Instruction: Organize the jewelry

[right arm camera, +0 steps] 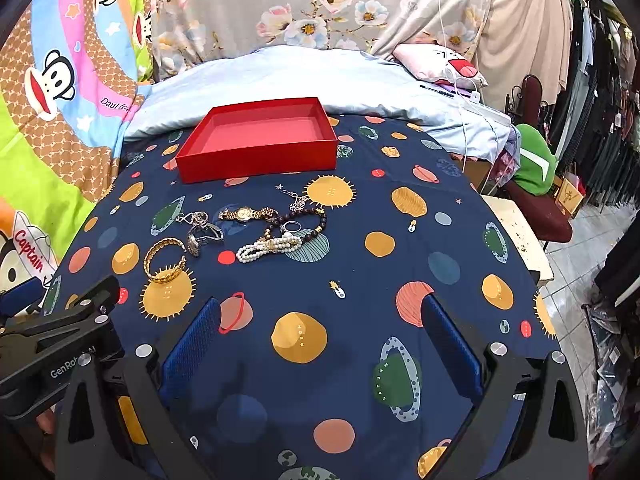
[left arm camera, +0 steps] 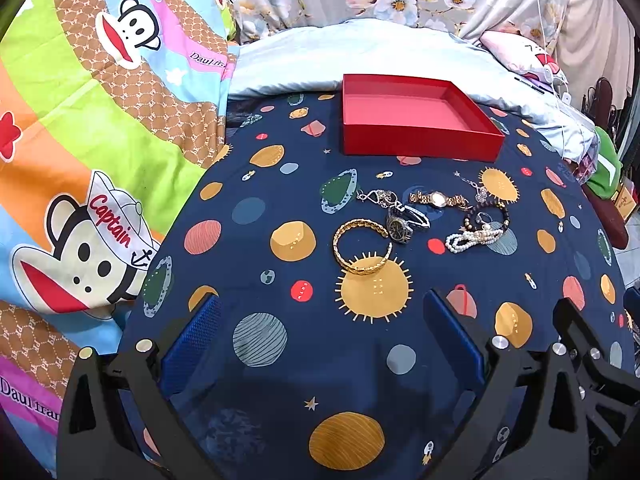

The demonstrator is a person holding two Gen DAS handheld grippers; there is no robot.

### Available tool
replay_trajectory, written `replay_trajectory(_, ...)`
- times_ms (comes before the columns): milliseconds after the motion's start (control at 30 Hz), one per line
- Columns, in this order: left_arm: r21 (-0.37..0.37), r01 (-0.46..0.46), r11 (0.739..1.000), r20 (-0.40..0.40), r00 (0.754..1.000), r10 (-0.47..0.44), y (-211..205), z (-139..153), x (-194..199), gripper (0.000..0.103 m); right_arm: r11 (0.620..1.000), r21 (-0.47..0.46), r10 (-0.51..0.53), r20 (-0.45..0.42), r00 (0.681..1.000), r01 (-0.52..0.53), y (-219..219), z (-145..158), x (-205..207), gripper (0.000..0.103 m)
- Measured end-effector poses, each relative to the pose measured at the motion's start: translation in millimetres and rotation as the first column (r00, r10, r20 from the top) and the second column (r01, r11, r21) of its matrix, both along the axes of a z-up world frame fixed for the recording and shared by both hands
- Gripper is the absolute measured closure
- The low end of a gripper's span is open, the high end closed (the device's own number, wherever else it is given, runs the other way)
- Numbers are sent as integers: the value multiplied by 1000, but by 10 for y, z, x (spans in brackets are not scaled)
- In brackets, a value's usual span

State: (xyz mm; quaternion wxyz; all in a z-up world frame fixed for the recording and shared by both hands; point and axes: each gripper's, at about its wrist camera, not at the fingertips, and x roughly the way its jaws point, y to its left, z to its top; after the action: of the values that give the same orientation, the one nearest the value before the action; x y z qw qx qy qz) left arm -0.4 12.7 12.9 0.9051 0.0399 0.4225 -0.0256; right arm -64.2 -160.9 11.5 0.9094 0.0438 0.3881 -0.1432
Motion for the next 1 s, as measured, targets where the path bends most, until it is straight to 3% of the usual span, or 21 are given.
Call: replay_trajectory(1000,18,-12,1000,0,1000,12,-19,-14,21,6,1000,21,0,-8,1000,0,-6,-67,1,5)
